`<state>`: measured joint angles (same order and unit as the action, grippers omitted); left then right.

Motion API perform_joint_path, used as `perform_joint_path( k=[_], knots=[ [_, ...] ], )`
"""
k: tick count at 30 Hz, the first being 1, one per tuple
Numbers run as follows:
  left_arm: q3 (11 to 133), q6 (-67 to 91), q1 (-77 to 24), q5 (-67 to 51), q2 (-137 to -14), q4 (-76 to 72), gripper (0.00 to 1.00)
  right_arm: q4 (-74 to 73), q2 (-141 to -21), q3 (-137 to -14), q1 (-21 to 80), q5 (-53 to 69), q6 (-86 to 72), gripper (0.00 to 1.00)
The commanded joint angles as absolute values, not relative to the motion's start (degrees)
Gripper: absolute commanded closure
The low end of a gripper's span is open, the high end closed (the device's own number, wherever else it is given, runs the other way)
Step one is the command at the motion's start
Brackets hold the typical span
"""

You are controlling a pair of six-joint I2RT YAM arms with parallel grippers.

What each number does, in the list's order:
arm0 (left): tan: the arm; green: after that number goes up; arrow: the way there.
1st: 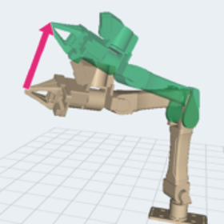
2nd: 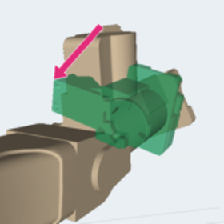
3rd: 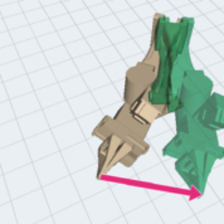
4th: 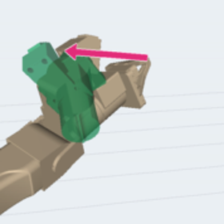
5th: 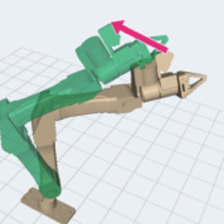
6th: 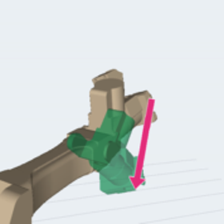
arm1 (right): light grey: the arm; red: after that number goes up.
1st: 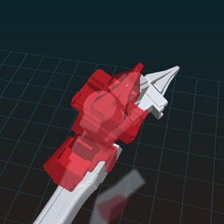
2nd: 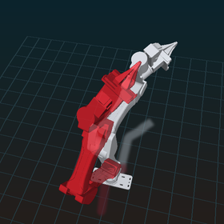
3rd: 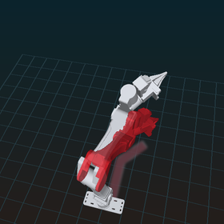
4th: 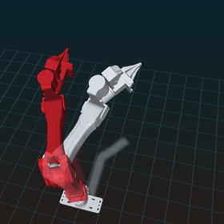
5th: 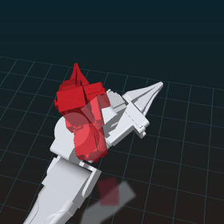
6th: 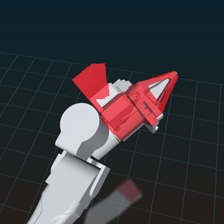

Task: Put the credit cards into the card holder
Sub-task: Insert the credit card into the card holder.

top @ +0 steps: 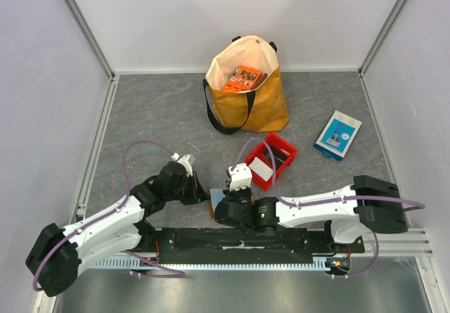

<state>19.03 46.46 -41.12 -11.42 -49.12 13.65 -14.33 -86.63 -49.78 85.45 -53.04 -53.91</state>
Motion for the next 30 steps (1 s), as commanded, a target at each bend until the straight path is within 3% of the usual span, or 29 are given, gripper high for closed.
perform_joint_path(
  k=[1,13,20,30],
  knots=[
    [19.5,45.4,-41.2,-10.3,-49.7,13.4,0.98,-15.6,-82.8,-47.1,83.2,-54.0,-56.3,1.00],
    [18.4,45.0,-41.3,-9.7,-50.8,12.5,0.98,-8.3,-78.8,-42.2,77.3,-36.8,-51.5,1.00],
    [16.5,45.3,-41.2,-9.5,-49.7,12.3,0.98,6.8,-74.0,-37.1,73.2,-19.5,-46.6,1.00],
    [16.3,44.6,-41.2,-8.4,-54.2,11.1,0.98,14.8,-79.4,-32.6,67.5,-8.4,-50.2,1.00]
  ],
)
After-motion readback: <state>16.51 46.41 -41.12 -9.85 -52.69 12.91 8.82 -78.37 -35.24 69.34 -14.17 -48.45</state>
